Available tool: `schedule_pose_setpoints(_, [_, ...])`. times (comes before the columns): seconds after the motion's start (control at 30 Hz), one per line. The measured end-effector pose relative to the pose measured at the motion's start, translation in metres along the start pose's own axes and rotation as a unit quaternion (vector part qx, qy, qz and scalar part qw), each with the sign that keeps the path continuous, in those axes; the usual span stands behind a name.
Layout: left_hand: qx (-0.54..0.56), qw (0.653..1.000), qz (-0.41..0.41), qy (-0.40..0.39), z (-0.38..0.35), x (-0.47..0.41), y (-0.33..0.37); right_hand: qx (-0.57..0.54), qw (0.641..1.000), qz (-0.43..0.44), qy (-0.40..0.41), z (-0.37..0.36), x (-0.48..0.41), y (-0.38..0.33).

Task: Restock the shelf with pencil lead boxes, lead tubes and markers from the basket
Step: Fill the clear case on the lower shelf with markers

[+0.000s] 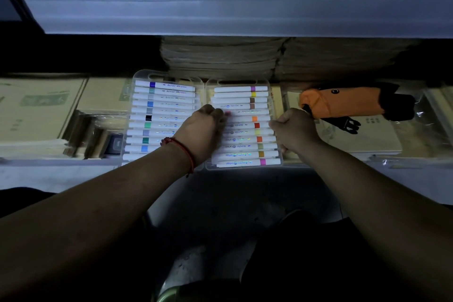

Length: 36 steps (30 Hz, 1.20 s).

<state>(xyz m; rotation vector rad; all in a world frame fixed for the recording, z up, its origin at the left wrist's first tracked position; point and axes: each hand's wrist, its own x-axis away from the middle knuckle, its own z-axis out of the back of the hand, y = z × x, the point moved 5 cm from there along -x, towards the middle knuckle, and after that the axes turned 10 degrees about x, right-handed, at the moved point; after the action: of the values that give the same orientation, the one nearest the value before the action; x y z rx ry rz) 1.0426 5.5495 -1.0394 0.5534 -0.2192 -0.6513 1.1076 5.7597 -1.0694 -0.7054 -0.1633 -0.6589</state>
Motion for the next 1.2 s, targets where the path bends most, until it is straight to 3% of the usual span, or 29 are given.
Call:
schedule_pose_setpoints(0.43, [0.095, 0.985, 0.142, 0.033, 0.005, -0.008, -0.018, 0.024, 1.0, 0.016, -0.005, 0.002, 0.003, -0.004])
schedule_pose_setpoints(0.97, [0.252, 0.963, 0.087, 0.048, 0.011, 0.001, -0.013, 0.024, 0.999, 0.022, -0.003, -0.002, -0.001, 0.001])
schedule_pose_setpoints(1.2, [0.23, 0.966, 0.087, 0.077, 0.019, -0.004, -0.01, 0.028, 0.999, 0.015, 0.0, -0.001, -0.003, 0.001])
